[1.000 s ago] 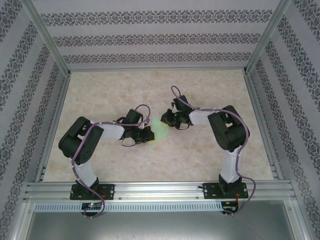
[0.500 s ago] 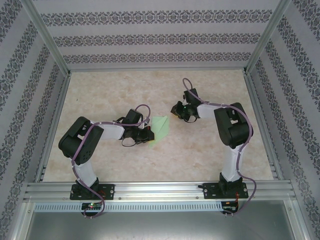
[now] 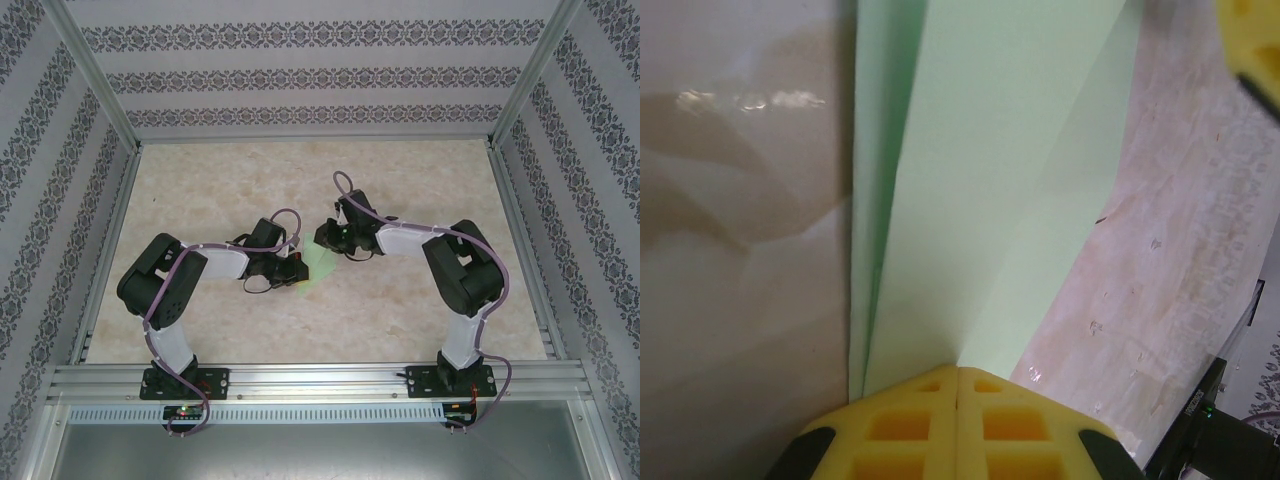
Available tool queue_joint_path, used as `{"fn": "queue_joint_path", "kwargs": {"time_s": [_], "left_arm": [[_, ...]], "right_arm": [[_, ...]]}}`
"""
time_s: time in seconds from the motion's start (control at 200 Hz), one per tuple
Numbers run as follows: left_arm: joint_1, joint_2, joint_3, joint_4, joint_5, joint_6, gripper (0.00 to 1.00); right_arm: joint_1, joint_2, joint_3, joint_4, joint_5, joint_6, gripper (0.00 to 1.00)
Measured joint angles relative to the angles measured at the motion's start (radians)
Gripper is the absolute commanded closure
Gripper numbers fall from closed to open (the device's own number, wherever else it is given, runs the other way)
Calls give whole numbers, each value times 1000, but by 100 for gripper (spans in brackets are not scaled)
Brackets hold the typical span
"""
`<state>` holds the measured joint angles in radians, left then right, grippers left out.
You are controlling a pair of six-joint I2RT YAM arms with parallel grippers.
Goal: Fold a paper plane with a square sheet of paper (pick it up from the middle)
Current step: Fourth fold the wing at the center of the table.
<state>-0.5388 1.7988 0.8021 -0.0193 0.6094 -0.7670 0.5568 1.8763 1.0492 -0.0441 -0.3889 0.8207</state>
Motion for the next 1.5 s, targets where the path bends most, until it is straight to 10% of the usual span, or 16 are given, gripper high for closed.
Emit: {"fn": "queue_joint_path", "kwargs": {"time_s": [0.749,1.229,1.499], "left_arm": [[0,0,-1,0,-1,4,99],[0,0,-1,0,-1,5,99],[-1,0,0,0,-1,19,99]], "right_arm": [[-212,109,92,-32,25,-36,80],[-23,56,10,101,-39,8,82],[-77,133,1,169,-109,47,82]]}}
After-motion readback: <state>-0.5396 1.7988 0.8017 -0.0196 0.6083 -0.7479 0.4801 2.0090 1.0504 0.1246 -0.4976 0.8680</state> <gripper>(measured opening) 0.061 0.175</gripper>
